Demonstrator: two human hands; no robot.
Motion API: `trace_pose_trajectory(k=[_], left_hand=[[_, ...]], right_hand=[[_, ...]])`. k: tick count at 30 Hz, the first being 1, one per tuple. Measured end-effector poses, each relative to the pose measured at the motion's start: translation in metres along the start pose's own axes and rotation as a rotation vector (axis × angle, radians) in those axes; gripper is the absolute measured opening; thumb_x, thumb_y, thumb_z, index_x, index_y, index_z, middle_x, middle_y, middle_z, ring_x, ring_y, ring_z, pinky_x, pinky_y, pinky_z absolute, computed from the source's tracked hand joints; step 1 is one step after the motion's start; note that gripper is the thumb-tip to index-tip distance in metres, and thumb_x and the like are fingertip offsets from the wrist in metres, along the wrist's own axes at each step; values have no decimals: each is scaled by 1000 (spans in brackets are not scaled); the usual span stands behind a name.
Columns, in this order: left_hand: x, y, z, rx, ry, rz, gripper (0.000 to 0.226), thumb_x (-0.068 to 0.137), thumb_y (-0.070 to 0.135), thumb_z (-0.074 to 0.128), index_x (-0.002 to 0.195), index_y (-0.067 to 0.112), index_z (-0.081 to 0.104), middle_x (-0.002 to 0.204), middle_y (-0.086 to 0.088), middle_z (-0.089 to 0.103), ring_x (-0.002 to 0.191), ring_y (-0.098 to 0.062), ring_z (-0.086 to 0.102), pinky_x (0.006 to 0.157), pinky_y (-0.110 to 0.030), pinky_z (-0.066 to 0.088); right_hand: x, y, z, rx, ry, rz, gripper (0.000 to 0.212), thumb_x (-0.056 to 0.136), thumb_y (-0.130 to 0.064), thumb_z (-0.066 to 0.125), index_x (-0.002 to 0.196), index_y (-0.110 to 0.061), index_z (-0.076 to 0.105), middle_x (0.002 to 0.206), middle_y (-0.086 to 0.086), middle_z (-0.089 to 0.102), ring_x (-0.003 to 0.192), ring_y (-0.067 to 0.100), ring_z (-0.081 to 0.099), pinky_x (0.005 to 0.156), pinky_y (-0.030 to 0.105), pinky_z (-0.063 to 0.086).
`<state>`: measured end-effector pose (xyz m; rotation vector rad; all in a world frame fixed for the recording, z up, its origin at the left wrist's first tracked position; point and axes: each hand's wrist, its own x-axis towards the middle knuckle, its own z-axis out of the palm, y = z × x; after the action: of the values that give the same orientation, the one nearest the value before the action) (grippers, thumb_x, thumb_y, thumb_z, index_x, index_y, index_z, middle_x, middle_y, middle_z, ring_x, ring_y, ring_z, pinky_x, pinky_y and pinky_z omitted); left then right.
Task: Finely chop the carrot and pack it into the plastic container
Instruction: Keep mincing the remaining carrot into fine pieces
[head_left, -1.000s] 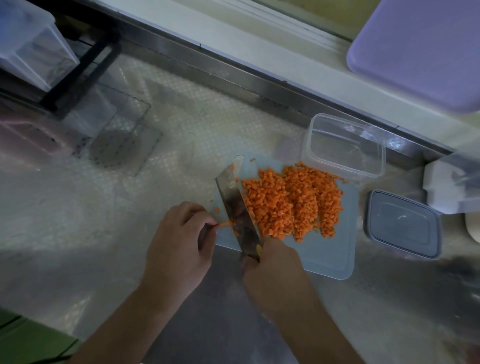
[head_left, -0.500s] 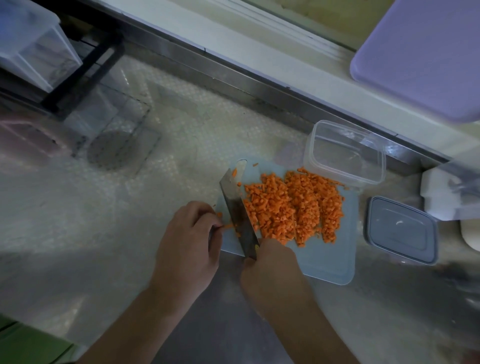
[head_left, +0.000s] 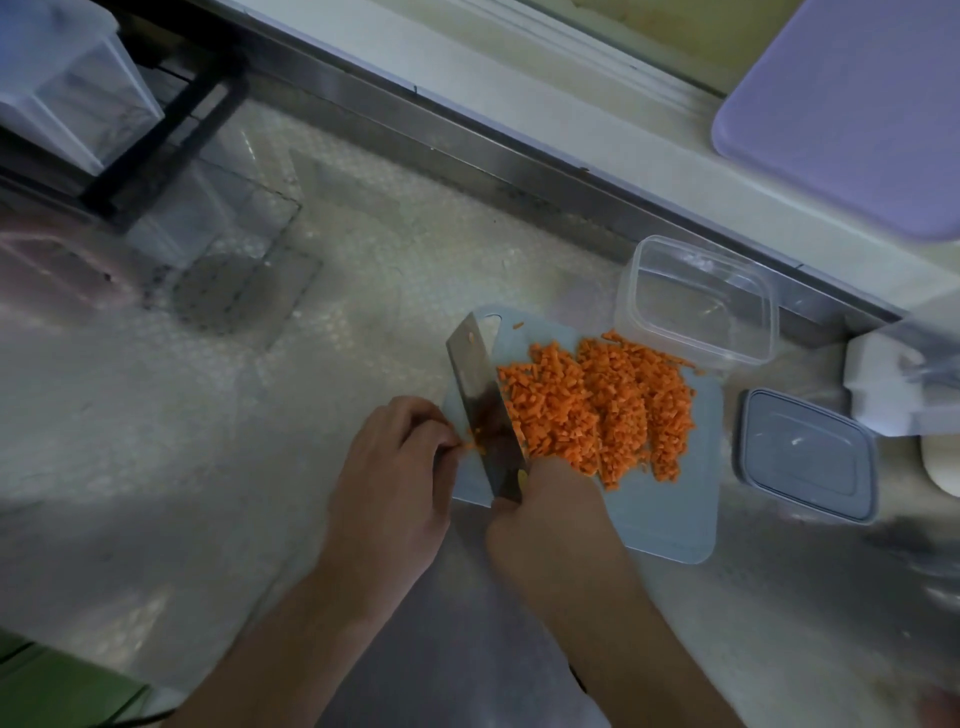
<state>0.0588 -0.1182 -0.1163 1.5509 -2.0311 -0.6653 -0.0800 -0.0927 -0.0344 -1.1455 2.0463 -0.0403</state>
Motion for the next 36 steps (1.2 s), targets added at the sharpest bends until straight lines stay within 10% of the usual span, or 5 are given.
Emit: trace_pose_trajectory(k=[5,11,19,36], left_hand=[[-5,-4,-3,-49,-5,-23,5,92,13,77,95,16,75,107,7,59,103,-9,51,90,-17,39],[-1,3,2,-104,22,-72,8,88,15,79,92,18,74,104,9,58,100,-15,56,90,-38,51],[-4,0,-1,-168,36,-138,10,87,17,82,85,17,72,103,12,57,98,-6,55,90,-5,36],[33,12,-9,-149,111,-166,4,95,20,71,95,24,68,95,10,58,84,-10,58,77,-20,44]], right_hand=[[0,1,10,-41,-44,28,10,93,-19,57,97,-20,48,83,-6,46,79,17,52,56,25,37],[-2,2,9,-23,-56,48,9,92,-20,57,90,-23,49,90,0,55,87,23,61,59,29,42],[-7,7,5,30,-6,31,9,94,-26,55,86,-24,50,92,1,58,83,23,61,65,34,49],[-5,19,-18,99,19,100,8,96,-33,60,96,-28,54,92,-1,61,87,23,63,69,33,50]])
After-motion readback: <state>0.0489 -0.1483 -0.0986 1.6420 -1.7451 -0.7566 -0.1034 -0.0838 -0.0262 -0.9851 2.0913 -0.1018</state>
